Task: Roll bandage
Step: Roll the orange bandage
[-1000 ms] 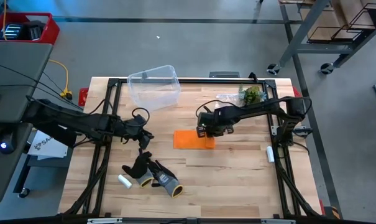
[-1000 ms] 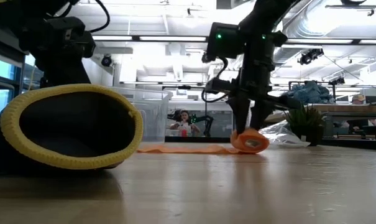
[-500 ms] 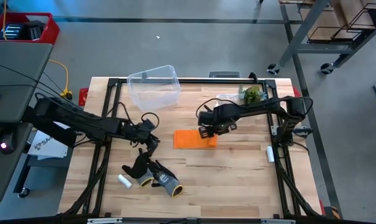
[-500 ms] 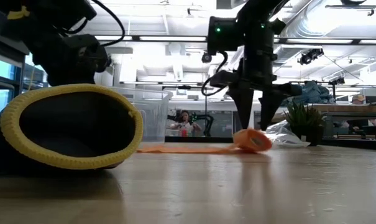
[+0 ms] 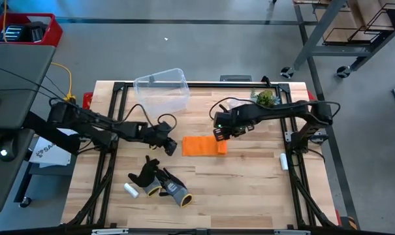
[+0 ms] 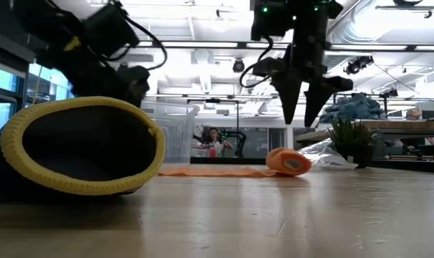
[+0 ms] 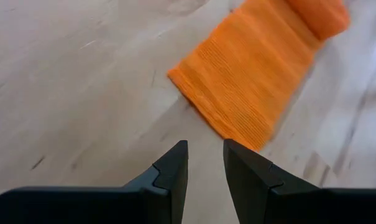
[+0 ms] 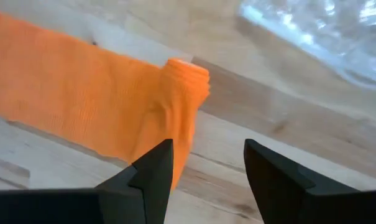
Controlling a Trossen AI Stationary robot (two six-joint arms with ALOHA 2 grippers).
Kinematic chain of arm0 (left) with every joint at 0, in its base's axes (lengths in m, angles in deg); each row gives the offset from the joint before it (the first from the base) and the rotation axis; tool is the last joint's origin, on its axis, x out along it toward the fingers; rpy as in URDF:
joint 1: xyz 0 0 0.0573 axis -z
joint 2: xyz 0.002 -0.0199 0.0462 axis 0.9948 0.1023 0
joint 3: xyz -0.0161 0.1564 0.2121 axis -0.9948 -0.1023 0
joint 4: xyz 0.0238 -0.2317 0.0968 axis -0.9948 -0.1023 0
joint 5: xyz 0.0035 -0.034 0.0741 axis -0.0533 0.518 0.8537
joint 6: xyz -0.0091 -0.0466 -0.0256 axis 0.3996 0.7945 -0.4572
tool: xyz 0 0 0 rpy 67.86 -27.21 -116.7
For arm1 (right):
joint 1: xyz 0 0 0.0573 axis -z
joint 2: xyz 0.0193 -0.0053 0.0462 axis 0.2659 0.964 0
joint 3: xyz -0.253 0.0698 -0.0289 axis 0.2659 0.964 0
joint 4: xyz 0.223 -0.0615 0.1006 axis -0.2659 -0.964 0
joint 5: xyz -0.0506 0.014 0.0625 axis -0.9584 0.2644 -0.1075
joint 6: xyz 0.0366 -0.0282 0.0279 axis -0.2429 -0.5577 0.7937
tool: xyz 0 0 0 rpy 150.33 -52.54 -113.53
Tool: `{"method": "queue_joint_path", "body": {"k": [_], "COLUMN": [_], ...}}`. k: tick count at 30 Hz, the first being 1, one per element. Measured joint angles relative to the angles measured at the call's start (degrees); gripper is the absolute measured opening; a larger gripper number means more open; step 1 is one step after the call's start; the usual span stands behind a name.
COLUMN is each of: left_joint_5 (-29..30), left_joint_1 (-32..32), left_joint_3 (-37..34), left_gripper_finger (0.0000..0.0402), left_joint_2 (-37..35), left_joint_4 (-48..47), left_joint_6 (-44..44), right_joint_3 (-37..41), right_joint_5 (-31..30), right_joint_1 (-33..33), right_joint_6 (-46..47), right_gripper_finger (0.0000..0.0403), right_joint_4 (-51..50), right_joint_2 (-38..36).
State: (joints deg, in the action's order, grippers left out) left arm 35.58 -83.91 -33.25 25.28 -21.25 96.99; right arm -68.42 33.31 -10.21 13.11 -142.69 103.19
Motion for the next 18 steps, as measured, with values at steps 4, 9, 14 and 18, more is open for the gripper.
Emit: {"method": "queue_joint_path", "body": {"k": [4, 9, 14, 18], "left_joint_5": [-6.48, -8.25, -8.39, -9.80], "left_joint_1": [-1.88, -2.20, -2.18, -1.97], "left_joint_3": [3.55, 8.68, 10.52, 10.49], "left_gripper_finger": [0.0066, 0.0006, 0.0001, 0.0001], "left_joint_2": [4.96, 10.37, 13.95, 16.20], "left_joint_4": [0.43, 0.57, 1.09, 1.23], "left_joint_6": [-4.44, -8.03, -8.16, -7.45], "right_joint_3": [2.05, 5.25, 8.50, 11.29], "right_joint_5": [-0.20, 2.56, 6.33, 7.46], "right_joint_1": [0.00, -0.97, -1.97, -1.86], "right_joint_6": [0.84, 0.96, 1.37, 5.00], "right_gripper_finger": [0.0158, 0.0071, 0.0011, 0.0003], "right_joint_4": [-0.23, 2.54, 12.51, 20.29], "right_joint_2": [-1.52, -1.98, -2.01, -2.05]}}
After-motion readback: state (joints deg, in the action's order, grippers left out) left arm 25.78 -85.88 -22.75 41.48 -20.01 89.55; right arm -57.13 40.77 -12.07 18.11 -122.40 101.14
